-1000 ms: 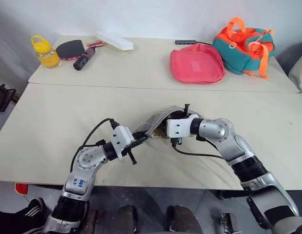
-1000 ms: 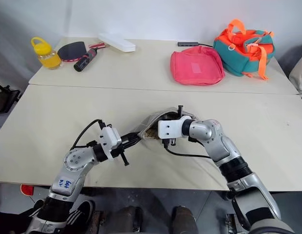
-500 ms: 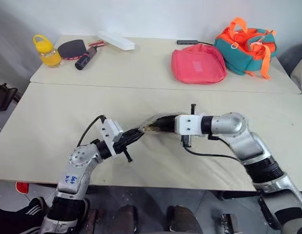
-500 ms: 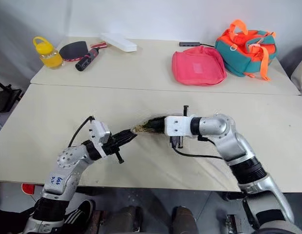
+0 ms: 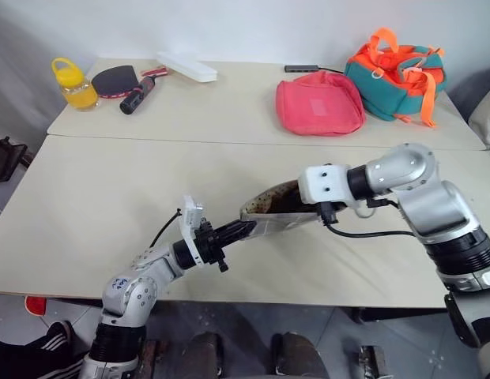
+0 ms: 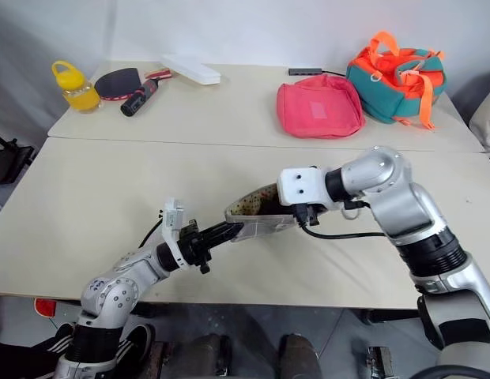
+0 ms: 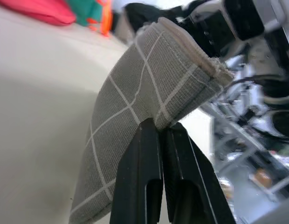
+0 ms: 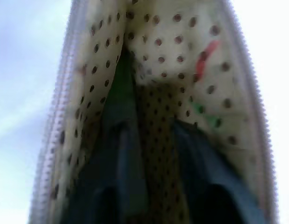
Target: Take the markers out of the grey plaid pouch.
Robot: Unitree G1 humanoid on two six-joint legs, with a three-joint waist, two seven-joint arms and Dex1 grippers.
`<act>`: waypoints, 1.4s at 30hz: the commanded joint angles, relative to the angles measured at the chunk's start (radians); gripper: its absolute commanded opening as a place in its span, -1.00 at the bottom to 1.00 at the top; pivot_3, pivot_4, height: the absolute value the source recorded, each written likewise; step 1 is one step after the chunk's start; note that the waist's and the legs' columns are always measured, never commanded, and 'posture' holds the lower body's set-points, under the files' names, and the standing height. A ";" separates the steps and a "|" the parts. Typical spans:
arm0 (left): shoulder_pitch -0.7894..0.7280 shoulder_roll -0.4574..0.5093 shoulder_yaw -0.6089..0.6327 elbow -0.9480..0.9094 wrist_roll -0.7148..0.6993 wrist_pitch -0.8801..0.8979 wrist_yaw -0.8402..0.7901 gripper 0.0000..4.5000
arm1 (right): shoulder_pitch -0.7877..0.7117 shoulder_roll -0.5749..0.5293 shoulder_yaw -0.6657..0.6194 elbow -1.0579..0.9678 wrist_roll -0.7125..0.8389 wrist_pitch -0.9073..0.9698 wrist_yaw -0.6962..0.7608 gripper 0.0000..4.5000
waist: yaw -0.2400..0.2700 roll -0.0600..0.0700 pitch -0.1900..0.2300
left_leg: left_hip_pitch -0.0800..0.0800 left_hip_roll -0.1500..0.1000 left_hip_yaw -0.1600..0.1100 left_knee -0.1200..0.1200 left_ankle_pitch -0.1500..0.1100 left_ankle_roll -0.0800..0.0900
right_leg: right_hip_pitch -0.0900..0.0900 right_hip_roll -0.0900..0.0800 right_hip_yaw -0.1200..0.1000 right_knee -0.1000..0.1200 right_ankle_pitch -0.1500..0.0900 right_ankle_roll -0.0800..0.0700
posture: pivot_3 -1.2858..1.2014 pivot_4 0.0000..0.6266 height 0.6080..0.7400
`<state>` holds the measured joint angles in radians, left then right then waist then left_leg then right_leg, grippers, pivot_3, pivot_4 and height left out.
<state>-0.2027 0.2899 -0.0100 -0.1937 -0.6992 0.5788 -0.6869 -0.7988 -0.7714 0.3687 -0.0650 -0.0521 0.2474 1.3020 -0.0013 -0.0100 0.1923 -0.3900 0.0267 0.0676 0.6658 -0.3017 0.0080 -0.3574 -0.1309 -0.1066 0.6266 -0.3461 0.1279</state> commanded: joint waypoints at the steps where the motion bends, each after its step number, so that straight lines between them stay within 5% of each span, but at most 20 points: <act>1: 0.002 -0.010 0.010 0.023 0.043 -0.061 0.003 -1.00 | 0.024 0.011 0.019 -0.001 -0.034 -0.029 -0.022 -0.32 | 0.001 0.000 0.000 | 0.000 0.000 0.000 0.000 0.000 0.000 | 0.000 0.000 0.000 0.000 0.000 0.000 | 0.03 -0.52 1.00; 13: 0.011 -0.020 -0.005 0.053 0.069 -0.089 -0.019 -1.00 | 0.038 0.064 0.036 0.030 -0.078 -0.018 -0.061 -0.32 | -0.002 0.000 0.000 | 0.002 0.000 0.000 0.000 0.000 -0.001 | 0.000 0.000 0.001 0.000 0.000 0.000 | 0.03 -0.52 1.00; 16: 0.013 -0.024 -0.006 0.046 0.072 -0.092 -0.020 -1.00 | 0.035 0.070 0.044 0.035 -0.099 -0.041 -0.074 -0.08 | -0.003 0.000 0.000 | 0.002 0.001 0.000 0.000 0.001 -0.001 | 0.000 0.000 0.001 0.000 0.000 0.000 | 0.03 -0.52 1.00; 42: 0.025 -0.040 -0.017 0.006 0.082 -0.091 -0.010 -1.00 | 0.052 0.112 0.087 0.158 -0.231 -0.115 -0.149 -0.08 | -0.003 0.000 0.000 | 0.002 0.001 0.001 0.000 0.001 -0.001 | 0.000 0.000 0.001 0.000 0.000 0.000 | 0.03 -0.52 1.00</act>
<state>-0.1882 0.2500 -0.0291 -0.1516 -0.6206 0.4983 -0.6991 -0.7550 -0.6588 0.4424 0.0716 -0.2560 0.1314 1.1632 -0.0046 -0.0100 0.1923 -0.3879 0.0274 0.0682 0.6661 -0.3012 0.0072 -0.3571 -0.1309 -0.1053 0.6268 -0.3458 0.1274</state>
